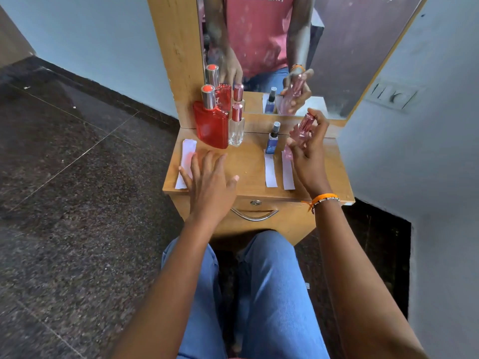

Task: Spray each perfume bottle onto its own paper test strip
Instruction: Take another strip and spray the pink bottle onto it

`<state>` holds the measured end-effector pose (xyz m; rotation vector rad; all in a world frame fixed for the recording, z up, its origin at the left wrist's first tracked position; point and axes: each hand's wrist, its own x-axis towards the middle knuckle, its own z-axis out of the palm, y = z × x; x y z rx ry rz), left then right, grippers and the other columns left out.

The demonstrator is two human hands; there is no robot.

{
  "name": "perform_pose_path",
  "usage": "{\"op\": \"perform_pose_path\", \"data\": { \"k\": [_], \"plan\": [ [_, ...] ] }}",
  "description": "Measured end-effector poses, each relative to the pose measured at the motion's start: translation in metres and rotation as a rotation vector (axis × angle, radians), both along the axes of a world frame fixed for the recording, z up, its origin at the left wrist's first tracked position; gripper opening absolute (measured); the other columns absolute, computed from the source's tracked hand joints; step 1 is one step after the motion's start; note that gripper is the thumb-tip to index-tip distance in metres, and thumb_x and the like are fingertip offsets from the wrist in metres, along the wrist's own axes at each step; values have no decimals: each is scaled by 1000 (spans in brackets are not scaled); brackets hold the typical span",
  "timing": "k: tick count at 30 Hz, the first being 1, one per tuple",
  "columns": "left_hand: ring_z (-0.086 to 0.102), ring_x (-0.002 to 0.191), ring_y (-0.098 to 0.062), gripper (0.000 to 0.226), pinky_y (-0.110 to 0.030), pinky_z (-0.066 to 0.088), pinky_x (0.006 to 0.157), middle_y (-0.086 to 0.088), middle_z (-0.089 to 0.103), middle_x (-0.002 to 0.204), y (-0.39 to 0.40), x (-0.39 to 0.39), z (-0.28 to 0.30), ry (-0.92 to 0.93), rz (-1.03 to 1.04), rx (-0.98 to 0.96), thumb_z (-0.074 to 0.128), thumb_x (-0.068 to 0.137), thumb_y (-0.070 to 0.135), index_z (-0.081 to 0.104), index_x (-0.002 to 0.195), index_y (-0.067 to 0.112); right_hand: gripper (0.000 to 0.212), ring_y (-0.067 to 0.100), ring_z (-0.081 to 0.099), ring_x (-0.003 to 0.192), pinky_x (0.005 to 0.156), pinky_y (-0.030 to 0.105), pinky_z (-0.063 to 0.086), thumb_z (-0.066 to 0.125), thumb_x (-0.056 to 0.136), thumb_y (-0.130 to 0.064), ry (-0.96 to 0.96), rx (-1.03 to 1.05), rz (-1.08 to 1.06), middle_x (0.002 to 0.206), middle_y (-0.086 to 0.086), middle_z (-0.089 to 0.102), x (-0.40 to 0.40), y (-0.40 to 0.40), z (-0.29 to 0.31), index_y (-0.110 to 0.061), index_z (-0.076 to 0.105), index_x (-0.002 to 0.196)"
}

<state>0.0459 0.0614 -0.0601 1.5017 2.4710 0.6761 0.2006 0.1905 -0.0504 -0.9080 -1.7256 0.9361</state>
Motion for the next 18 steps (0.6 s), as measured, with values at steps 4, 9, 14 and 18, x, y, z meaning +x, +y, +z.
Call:
{"op": "perform_pose_path", "data": {
  "k": [4, 9, 14, 18],
  "plan": [
    [0, 144, -31, 56, -59, -7, 112, -1, 24, 152, 0, -1, -2, -23, 0, -5, 50, 91, 36, 31, 142, 23, 64, 31, 51, 118, 102, 49, 44, 51, 84, 0, -36, -41, -12, 132, 15, 43, -3, 2, -1, -27, 25, 136],
    [1, 143, -32, 58, -59, -5, 113, 0, 23, 153, 0, -4, -3, -37, -1, -24, 51, 90, 36, 29, 142, 23, 67, 26, 45, 129, 105, 49, 42, 51, 87, 1, -48, -62, 28, 141, 10, 40, -3, 0, 1, -29, 23, 140],
    [0, 143, -32, 60, -58, -7, 112, 2, 22, 153, -2, -3, -4, -48, -10, -30, 52, 90, 35, 26, 143, 23, 71, 22, 52, 118, 102, 38, 47, 51, 88, 2, -49, -69, 45, 134, 14, 44, -4, 0, -6, -26, 17, 144],
    [0, 144, -32, 61, -58, -7, 112, 1, 23, 153, -2, -4, -5, -57, -9, -18, 52, 90, 35, 26, 143, 22, 79, 22, 52, 122, 104, 41, 45, 63, 87, -9, -41, -82, 1, 134, 11, 44, -1, -2, -7, -23, 11, 145]
  ]
}}
